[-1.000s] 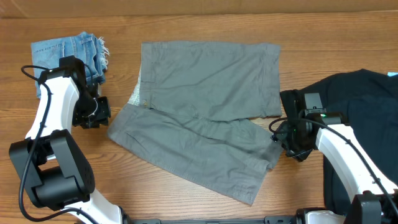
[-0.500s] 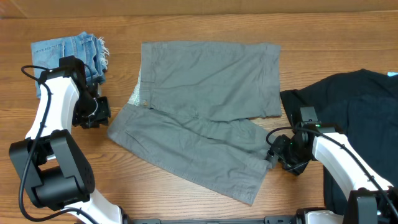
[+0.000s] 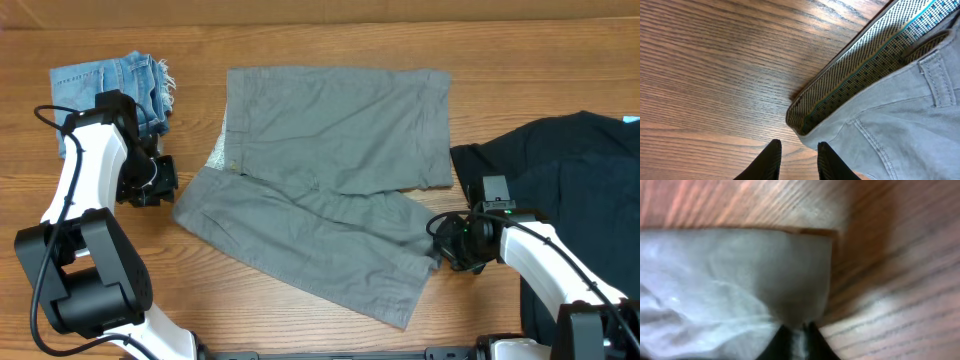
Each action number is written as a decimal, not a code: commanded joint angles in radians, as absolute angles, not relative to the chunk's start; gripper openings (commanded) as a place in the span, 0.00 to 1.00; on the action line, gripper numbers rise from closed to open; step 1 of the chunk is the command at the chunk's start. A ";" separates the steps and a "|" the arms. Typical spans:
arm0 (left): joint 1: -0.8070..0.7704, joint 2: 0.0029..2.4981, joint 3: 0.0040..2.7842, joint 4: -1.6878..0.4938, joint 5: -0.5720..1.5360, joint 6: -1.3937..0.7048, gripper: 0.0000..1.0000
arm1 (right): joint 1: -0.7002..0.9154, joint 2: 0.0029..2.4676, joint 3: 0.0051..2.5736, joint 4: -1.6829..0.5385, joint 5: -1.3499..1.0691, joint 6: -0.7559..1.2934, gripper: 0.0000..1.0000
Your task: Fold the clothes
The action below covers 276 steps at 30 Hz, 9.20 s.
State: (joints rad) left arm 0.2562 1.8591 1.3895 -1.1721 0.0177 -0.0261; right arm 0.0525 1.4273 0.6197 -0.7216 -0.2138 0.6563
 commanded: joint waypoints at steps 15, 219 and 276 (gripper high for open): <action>0.262 1.832 1.412 -1.167 0.019 -0.030 0.28 | 0.049 1.405 0.863 -0.865 -0.194 0.633 0.17; 0.289 1.715 0.971 -0.683 0.218 -0.028 0.04 | 0.069 1.920 1.105 -0.884 -0.513 0.201 0.14; 0.411 1.715 1.091 -0.816 0.131 -0.044 0.53 | -0.022 1.812 1.134 -0.493 -0.710 0.873 0.89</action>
